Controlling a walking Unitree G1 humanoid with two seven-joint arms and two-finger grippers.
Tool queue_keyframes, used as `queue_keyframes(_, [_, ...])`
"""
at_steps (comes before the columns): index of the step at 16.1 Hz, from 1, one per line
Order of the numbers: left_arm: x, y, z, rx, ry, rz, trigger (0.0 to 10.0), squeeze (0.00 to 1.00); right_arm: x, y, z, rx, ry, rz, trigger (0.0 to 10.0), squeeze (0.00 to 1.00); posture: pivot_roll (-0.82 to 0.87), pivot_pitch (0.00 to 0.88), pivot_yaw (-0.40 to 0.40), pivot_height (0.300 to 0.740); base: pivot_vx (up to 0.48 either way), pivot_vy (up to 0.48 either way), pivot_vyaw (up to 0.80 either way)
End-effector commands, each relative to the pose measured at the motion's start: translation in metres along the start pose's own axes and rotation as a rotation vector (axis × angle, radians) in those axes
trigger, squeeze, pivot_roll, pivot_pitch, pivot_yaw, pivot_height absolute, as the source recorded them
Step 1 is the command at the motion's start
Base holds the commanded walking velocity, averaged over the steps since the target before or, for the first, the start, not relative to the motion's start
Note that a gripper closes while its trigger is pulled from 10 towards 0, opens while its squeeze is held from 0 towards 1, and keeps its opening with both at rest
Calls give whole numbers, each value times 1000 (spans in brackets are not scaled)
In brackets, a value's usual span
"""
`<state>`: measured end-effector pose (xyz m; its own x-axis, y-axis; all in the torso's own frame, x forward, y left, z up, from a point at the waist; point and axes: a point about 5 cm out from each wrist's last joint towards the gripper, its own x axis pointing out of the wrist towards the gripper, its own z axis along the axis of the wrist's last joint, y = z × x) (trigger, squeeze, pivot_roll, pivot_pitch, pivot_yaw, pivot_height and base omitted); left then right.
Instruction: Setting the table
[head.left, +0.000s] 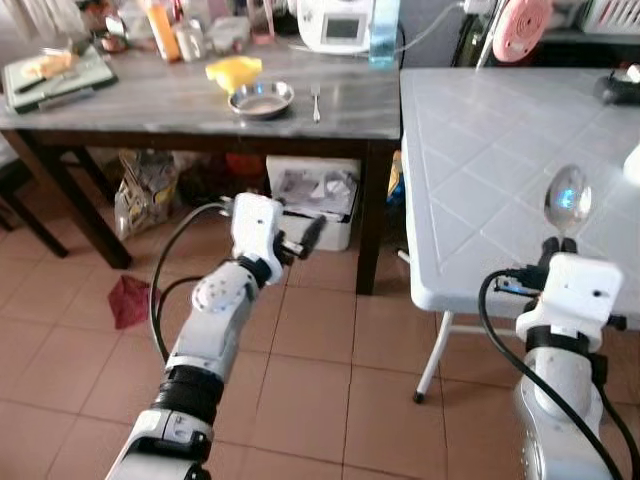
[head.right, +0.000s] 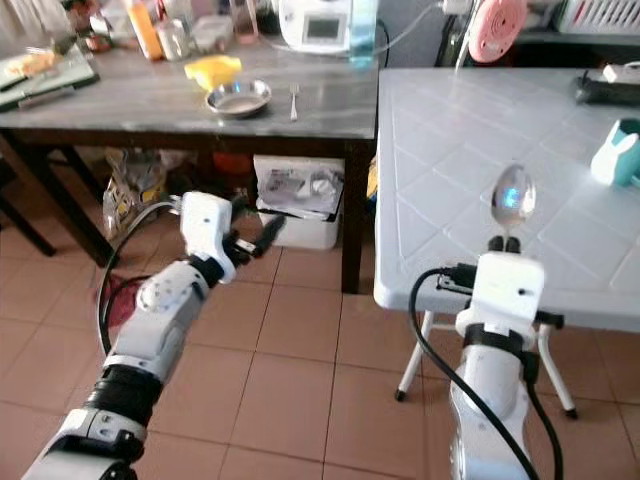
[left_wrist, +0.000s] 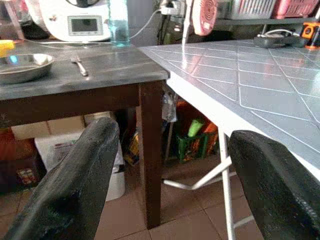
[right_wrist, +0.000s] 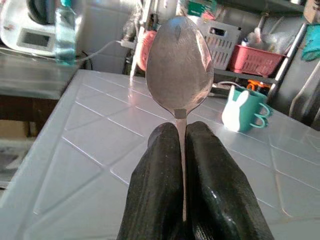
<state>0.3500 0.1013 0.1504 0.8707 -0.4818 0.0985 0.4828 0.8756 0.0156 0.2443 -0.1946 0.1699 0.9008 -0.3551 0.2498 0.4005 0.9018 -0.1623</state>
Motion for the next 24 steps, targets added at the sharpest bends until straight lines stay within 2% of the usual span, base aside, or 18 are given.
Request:
queue_keyframes(1, [-5,9,0,12,8,26,10000,0,-2,3,3,14,-17,13,10000,0,59,79,46,740,0,0,0])
queue_keyframes(20, [-4,4,-7,12,33,28,10000,0,-4,-2,1,14,-3,12,10000,0,41,77,35,740,0,414,0])
queue_keyframes(24, [-3,1,-2,-12,-6,7,10000,0,-4,-3,1,12,-4,9,10000,0,39,74,36,740,0,80,0])
